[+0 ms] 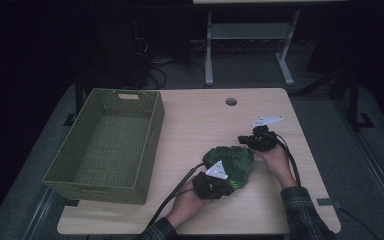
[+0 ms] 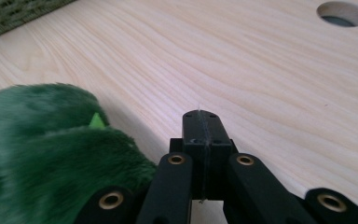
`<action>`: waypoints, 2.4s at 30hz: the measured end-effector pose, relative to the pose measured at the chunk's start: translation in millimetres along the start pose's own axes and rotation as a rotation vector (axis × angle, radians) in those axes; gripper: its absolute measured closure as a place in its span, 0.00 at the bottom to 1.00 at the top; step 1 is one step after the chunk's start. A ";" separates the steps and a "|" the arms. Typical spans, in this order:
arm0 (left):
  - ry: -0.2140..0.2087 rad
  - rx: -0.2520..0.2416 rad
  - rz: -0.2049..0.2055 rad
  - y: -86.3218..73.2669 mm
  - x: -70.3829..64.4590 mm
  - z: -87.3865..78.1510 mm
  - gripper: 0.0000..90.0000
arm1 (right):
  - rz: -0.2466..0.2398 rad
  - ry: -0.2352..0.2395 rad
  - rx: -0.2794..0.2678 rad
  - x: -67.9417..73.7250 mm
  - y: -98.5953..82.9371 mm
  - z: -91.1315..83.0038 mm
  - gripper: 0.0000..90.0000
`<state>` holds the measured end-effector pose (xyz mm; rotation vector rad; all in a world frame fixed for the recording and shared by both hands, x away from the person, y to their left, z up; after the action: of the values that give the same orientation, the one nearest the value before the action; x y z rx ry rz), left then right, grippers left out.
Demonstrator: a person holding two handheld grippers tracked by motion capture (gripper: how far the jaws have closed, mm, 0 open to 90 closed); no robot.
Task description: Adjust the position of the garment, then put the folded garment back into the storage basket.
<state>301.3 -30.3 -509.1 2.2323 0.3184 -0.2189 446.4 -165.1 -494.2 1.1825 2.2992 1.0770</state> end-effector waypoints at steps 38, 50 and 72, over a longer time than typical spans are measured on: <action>0.120 0.045 -0.049 -29.8 49.7 -41.7 1.00 | -0.062 0.187 0.109 38.3 -60.2 -36.7 1.00; 0.139 0.043 -0.046 -31.7 59.0 -49.8 0.99 | -0.074 0.210 0.127 56.6 -77.4 -53.8 1.00; 0.196 0.104 -0.022 -25.0 43.8 -81.6 0.42 | 0.024 -0.087 0.045 10.3 -110.2 -88.5 0.28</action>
<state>339.3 55.1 -488.1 2.3596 0.4460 -0.0282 328.1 -239.0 -518.9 1.2522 2.2590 0.9667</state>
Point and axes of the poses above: each handheld gripper's, and its own axes: z roughly forward along the jaws, y roughly out of its top, x roughly to its left, the point moved 7 cm from there along z, roughly forward along the jaws, and after that the axes turned 8 degrees about -y, right-handed, at the moved point
